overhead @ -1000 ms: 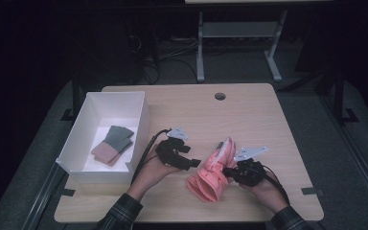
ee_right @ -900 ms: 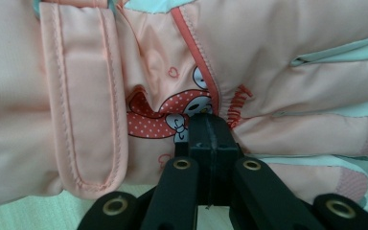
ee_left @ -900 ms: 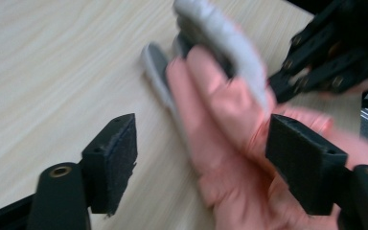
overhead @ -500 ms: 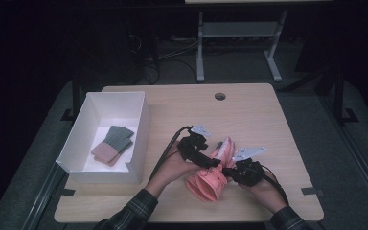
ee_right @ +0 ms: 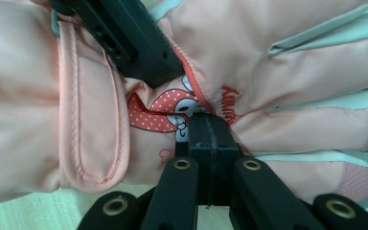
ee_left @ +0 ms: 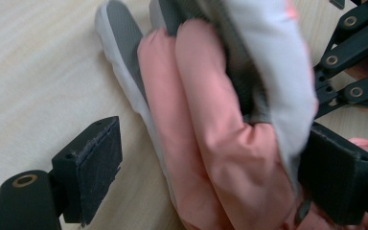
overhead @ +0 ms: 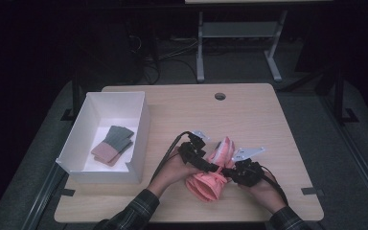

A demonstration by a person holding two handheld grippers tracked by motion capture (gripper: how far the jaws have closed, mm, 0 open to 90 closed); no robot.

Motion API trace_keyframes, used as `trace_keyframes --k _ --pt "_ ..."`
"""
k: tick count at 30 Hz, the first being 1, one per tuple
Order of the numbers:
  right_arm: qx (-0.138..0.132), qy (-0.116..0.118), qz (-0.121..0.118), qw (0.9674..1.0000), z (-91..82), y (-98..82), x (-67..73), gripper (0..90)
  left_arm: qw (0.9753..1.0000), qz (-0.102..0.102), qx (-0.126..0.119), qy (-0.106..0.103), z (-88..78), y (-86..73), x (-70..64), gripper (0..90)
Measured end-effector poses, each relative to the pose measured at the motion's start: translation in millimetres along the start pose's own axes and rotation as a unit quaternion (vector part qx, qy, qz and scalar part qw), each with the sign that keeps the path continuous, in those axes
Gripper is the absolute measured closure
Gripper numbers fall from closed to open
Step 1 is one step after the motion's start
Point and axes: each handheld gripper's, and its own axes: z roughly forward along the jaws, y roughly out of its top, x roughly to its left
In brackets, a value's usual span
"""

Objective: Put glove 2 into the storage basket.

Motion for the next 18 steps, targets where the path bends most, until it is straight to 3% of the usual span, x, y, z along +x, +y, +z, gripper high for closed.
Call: trace_keyframes --k 8,10,18 --pt "0.000 -0.003 -0.003 1.0000 1.5 -1.5 0.2 90.0 0.9984 -0.026 0.017 -0.046 12.5 -2.7 6.5 14.1" --pt "-0.004 -0.003 -0.003 1.0000 2.3 -2.0 0.6 90.0 0.9971 -0.025 0.021 -0.069 13.7 -2.6 8.4 18.6" --pt "-0.003 -0.003 -0.006 1.0000 2.7 -2.4 0.2 90.0 0.9936 -0.040 0.023 -0.102 14.8 -3.4 13.3 30.6"
